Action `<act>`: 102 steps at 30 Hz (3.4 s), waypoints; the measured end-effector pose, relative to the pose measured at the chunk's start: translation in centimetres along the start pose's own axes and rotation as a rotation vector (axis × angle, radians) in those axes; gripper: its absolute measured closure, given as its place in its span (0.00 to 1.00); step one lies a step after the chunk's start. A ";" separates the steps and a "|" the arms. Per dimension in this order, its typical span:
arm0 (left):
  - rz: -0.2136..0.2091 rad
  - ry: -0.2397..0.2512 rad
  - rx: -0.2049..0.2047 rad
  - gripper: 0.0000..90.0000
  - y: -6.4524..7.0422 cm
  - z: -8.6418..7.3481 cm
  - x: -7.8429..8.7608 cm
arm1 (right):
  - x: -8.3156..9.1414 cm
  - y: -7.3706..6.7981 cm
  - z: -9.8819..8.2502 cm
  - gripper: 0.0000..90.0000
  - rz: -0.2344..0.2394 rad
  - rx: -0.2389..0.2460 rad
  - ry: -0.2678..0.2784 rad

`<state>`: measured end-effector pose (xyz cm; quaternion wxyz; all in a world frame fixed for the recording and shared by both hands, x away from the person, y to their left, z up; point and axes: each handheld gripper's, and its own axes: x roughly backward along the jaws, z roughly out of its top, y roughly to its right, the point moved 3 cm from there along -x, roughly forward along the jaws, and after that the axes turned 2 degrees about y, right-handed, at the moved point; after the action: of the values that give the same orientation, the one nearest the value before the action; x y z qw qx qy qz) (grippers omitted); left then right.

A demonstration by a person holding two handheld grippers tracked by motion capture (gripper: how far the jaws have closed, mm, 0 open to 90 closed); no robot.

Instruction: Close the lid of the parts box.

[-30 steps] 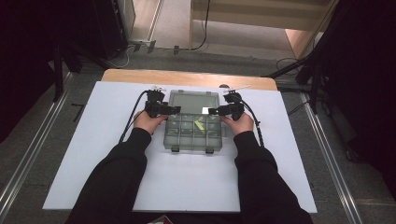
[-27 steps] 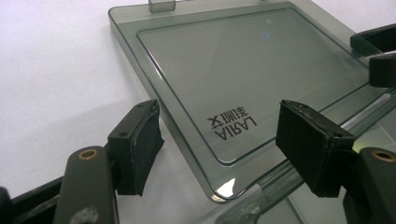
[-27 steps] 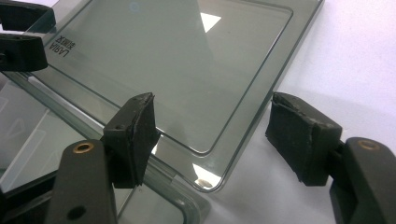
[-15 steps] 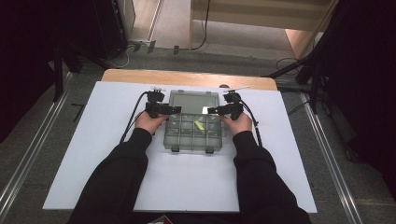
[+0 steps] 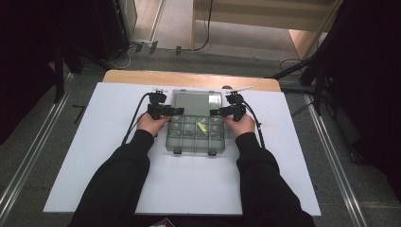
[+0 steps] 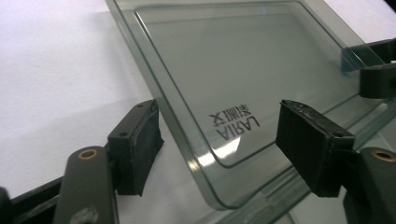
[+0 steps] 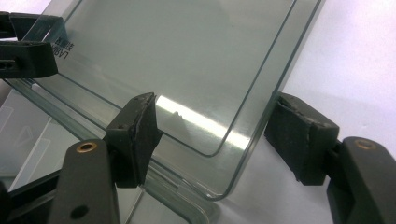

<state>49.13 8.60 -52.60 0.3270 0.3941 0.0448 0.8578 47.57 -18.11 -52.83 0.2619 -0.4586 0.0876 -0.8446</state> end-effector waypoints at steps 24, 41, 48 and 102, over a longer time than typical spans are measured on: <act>0.010 0.062 -0.042 0.55 -0.3 0.6 1.1 | 0.4 0.4 0.3 0.50 0.029 0.043 0.104; 0.007 0.112 -0.086 0.57 0.0 1.2 2.0 | 1.7 -0.1 0.7 0.60 0.019 0.095 0.165; 0.010 0.131 -0.115 0.64 0.1 1.4 2.6 | 2.3 -0.3 0.9 0.60 0.029 0.108 0.182; -0.104 0.130 -0.145 0.61 1.5 1.2 5.3 | 5.8 -2.0 -0.6 0.60 0.071 0.200 0.250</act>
<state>46.68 10.39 -47.87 0.3953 0.3098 0.0242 0.8644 43.85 -19.48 -48.17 0.3229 -0.3182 0.0511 -0.8899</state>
